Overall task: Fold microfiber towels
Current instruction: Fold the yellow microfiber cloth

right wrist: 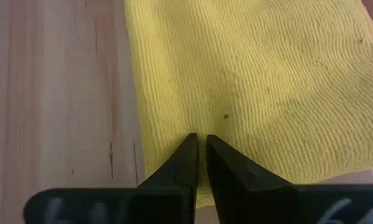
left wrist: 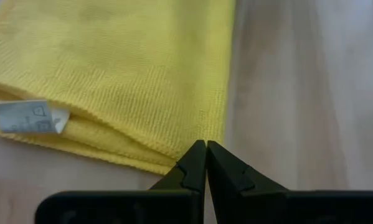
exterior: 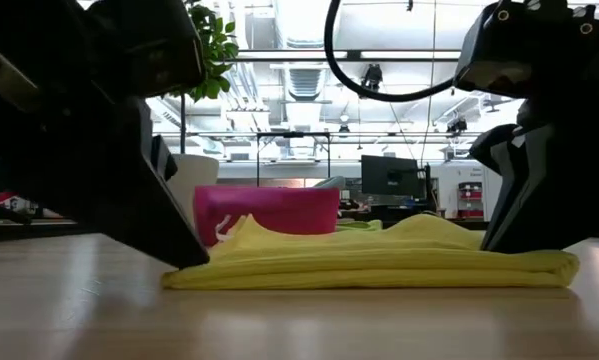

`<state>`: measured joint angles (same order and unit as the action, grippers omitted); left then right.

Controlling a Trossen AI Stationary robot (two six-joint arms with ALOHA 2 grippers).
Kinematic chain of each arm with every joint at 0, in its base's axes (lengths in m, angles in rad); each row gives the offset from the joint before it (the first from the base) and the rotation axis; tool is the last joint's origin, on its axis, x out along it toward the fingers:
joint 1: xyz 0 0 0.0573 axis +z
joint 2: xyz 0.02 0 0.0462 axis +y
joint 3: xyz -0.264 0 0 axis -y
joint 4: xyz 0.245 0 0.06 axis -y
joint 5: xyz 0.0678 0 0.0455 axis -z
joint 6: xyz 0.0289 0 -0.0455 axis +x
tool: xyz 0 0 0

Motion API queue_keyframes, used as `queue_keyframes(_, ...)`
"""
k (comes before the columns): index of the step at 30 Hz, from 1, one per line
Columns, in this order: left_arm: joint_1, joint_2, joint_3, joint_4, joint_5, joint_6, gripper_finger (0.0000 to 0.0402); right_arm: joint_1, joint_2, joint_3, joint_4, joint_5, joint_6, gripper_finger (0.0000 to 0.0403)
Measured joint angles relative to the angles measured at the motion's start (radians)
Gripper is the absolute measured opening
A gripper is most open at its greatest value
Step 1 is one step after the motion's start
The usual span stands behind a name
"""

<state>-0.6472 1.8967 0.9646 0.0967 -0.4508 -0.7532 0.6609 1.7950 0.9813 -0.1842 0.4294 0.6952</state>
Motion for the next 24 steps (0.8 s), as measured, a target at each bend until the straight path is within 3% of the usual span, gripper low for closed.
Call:
queue_keyframes(7, 0.020, -0.062, 0.009, 0.000, -0.006, 0.057, 0.0000, 0.000, -0.007, -0.001, -0.002, -0.011, -0.011, 0.0027)
queue_keyframes(14, 0.078, -0.054, 0.007, 0.010, -0.193, 0.133, 0.0000, 0.000, -0.007, -0.002, -0.001, -0.013, -0.013, 0.0027)
queue_keyframes(18, 0.122, -0.020, -0.009, -0.004, -0.210, 0.131, 0.0000, 0.000, -0.007, -0.002, 0.001, -0.014, -0.014, 0.0027)
queue_keyframes(24, 0.143, -0.017, -0.010, -0.194, -0.206, -0.020, 0.0000, 0.000, -0.007, -0.006, 0.002, -0.014, -0.009, 0.0027)
